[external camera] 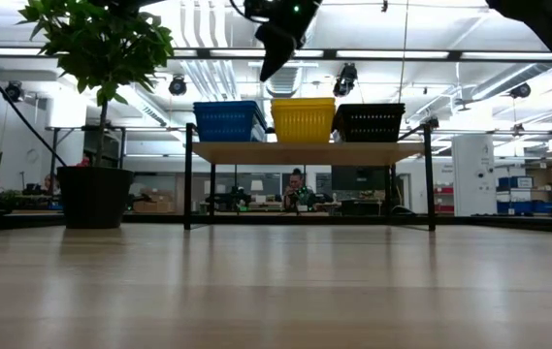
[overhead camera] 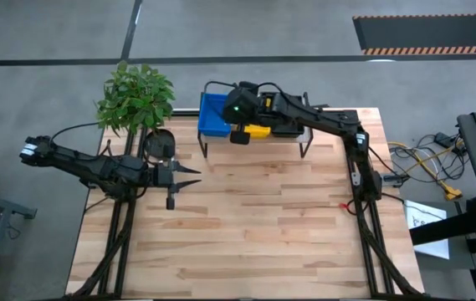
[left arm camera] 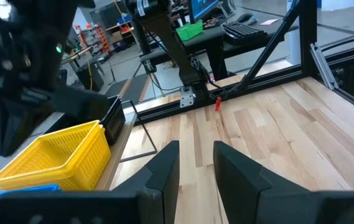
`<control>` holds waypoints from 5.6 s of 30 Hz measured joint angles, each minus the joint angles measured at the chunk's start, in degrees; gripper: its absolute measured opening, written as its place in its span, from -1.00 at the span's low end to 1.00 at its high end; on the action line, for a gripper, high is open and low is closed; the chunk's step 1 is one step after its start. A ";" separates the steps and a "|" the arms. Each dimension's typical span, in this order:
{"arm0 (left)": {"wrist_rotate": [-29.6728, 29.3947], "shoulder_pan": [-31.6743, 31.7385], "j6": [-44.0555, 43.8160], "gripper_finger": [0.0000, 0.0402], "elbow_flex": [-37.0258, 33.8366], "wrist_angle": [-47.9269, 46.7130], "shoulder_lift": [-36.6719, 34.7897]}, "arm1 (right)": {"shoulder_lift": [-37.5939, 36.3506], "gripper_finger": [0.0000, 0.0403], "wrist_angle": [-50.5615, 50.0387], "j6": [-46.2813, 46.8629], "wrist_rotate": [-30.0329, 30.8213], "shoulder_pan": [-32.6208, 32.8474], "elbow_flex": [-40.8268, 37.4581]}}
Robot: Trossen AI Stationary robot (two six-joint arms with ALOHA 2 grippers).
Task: Stack baskets on shelf by color
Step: Return to Home Position
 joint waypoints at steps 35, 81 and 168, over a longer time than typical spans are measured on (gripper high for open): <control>10.37 -1.29 -0.31 -0.59 0.00 -6.91 -1.37 | -10.63 -0.96 -0.68 15.97 -12.27 25.38 -28.96; 15.84 -1.70 1.95 -0.59 -24.96 -9.73 -41.51 | -97.14 -0.96 68.48 2.34 -3.87 21.16 -122.11; 10.43 -1.70 1.44 -0.59 -33.79 -4.10 -38.82 | -111.19 -0.96 67.81 -7.98 3.50 19.85 -127.80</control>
